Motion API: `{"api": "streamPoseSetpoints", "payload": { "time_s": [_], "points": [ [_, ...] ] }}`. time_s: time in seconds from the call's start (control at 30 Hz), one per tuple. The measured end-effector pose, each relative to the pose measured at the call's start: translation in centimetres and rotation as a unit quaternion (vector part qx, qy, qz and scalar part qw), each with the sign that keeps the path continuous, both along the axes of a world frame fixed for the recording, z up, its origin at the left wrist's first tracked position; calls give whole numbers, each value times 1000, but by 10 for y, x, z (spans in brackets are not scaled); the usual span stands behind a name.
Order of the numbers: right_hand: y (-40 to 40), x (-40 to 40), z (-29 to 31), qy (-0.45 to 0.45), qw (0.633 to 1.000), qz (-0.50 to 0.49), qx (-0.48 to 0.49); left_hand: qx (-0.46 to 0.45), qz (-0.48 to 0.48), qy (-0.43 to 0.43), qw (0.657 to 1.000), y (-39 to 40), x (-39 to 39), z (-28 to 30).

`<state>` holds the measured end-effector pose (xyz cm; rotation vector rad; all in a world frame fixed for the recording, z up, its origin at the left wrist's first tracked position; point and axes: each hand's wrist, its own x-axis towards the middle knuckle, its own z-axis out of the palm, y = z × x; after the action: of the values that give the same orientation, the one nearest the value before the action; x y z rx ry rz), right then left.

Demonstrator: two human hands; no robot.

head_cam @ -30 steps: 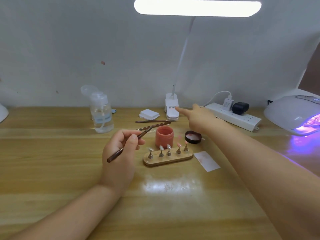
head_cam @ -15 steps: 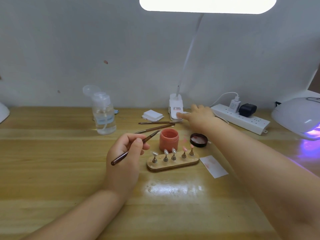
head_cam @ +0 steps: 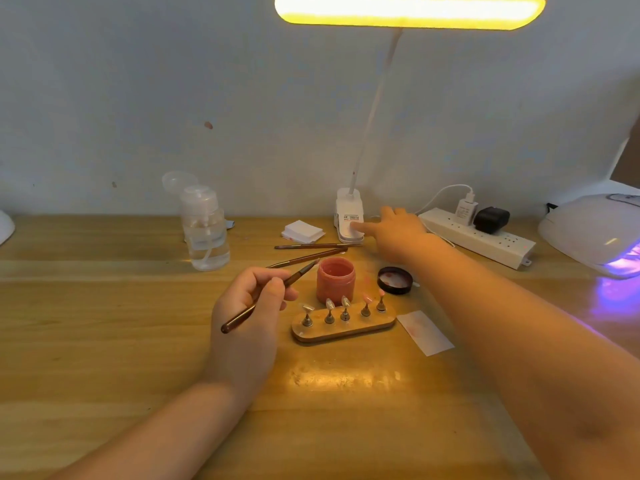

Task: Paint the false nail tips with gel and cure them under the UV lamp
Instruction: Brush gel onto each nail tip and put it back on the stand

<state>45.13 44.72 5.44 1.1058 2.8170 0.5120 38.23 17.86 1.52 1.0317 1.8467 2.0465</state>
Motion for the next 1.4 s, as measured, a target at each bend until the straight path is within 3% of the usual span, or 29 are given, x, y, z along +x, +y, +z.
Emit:
{"api": "streamPoseSetpoints", "payload": {
  "time_s": [0.27, 0.33, 0.4, 0.47, 0.57, 0.8, 0.87, 0.93, 1.0, 1.1, 1.23, 1.4],
  "points": [
    [-3, -9, 5, -12, 1000, -16, -19, 6, 2, -8, 1000, 0, -1, 1],
    [-3, -9, 6, 18, 999, -14, -29, 9, 6, -11, 1000, 1, -2, 1],
    [-6, -8, 6, 116, 991, -17, -65, 29, 0, -19, 999, 1, -1, 0],
    [-10, -7, 8, 287, 946, -44, -145, 36, -7, -4, 999, 0, 1, 0],
    [-20, 3, 13, 487, 837, -76, -238, 29, -14, 30, 999, 0, 2, 0],
    [-72, 59, 23, 532, 786, -64, -308, 23, -18, 74, 997, -1, 7, 0],
    [-91, 70, 25, 481, 809, -71, -332, 16, -14, 87, 996, -3, 7, 0],
    [-108, 77, 24, 396, 855, -70, -327, 7, -11, 98, 995, -4, 7, -1],
    [-121, 82, 19, 333, 901, -48, -275, 0, -10, 109, 994, -5, 9, -1],
    [-133, 88, 5, 278, 939, -7, -200, -8, -14, 114, 993, -6, 11, 1],
    [-137, 89, -13, 261, 959, 26, -109, -15, -28, 89, 996, -8, 11, 2],
    [-135, 88, -27, 294, 944, 44, -144, -18, -41, 67, 997, -8, 12, 3]
  ]
}}
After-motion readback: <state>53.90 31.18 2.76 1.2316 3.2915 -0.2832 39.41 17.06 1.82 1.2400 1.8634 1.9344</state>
